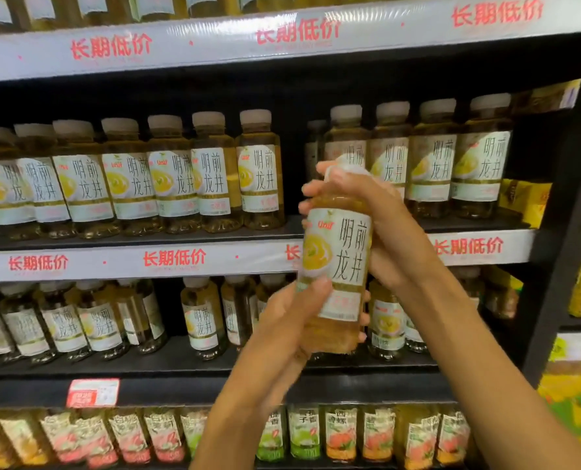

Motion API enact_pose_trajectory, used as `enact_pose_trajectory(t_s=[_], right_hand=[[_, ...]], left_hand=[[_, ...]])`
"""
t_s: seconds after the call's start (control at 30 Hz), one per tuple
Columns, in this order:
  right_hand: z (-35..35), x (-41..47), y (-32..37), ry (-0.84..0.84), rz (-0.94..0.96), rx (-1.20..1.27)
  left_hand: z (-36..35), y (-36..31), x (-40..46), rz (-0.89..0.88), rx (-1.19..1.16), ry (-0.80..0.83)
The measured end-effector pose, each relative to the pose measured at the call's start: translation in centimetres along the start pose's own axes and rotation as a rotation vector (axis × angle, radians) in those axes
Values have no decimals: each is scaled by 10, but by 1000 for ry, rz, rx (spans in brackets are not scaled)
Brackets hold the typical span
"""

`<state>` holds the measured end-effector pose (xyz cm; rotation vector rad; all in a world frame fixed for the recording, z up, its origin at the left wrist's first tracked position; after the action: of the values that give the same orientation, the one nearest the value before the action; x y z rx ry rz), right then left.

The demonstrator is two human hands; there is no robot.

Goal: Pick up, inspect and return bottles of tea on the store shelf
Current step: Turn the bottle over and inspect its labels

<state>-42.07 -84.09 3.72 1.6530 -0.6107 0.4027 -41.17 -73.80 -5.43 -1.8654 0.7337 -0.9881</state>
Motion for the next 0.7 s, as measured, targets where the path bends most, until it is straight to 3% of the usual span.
enact_pose_trajectory(t_s=[0.27,0.4,0.47,0.57,0.7], right_hand=[[-8,-40,-64,7,-322,450],[-5,-53,-71,-48,-260,113],[-4,-61,-75,-77,-273,-19],[-1,-71,-79,-95,-304,-68],[-5,-87,-86,-102,-340,222]], left_hand=[[0,44,-39,245,-472,-60],[35,69,-62,301,-76,-352],[39,76,-72,317,87,-400],[28,81,-78,281,62,-306],[7,83,-77,317,-300,-133]])
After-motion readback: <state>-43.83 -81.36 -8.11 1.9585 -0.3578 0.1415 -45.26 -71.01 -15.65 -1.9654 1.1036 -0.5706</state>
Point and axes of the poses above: each hand's wrist, its own x-axis towards the middle knuckle, its own z-axis out of the back of the hand, y = z × x, the point moved 6 cm from there along x, towards the middle knuckle, and after that the axes turned 5 degrees about -x, right-handed, at the moved point
